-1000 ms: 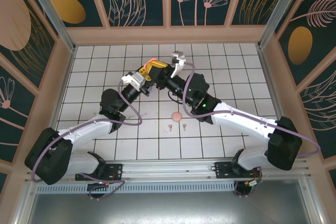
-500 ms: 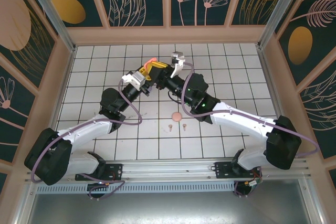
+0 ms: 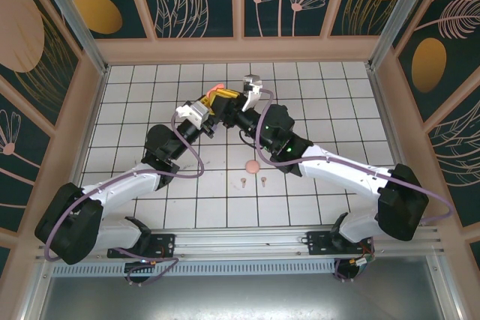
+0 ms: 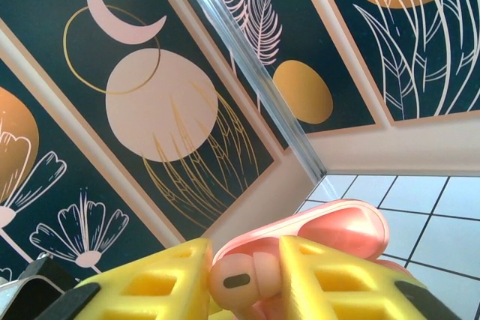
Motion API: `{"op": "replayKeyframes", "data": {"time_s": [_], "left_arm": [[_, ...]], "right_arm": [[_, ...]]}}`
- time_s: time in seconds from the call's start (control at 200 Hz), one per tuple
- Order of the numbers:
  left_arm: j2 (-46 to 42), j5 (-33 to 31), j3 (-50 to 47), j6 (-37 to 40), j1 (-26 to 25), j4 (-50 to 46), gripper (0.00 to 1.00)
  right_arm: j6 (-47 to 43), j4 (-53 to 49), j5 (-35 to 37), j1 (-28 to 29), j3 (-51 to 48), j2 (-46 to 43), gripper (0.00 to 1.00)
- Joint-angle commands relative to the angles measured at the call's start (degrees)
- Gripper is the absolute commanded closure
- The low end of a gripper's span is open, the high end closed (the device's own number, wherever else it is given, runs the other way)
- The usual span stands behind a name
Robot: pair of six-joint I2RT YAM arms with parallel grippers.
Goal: Insert the wireless bluetooth earbuds into the charging case
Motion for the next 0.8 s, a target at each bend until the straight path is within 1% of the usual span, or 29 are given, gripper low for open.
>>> {"op": "replayKeyframes", "data": {"time_s": [0.0,0.2,0.596,0.636,0.736,0.791], "left_arm": [[-2.13,1.46,2.25,-1.27,-0.29,4.69,1.0],[-2.3,1.49,2.25,-1.33,-0.29,4.65,1.0],[-2.57,1.53,2.42,-1.71,-0.3,4.36,1.0],[-2.49,1.46,2.43,-1.69,-0.34,4.32,1.0],[-2.4,1.46,2.18,-2.01,-0.34,4.24,1.0],[-2.31,1.16,1.78,-2.13,-0.33,4.35,1.0]], "right_arm": [[1.09,-3.6,1.95,-0.12,-0.61,0.9,0.67],[1.97,-4.52,2.39,-0.47,-0.28,1.11,0.64],[3.72,-5.62,2.17,-1.26,-0.26,1.12,0.64],[3.87,-5.62,1.85,-1.41,0.0,1.11,0.62],[4.43,-6.52,-0.17,-2.18,1.9,0.72,0.51],[4.56,-7.38,-1.51,-2.89,3.3,0.05,0.47]]}}
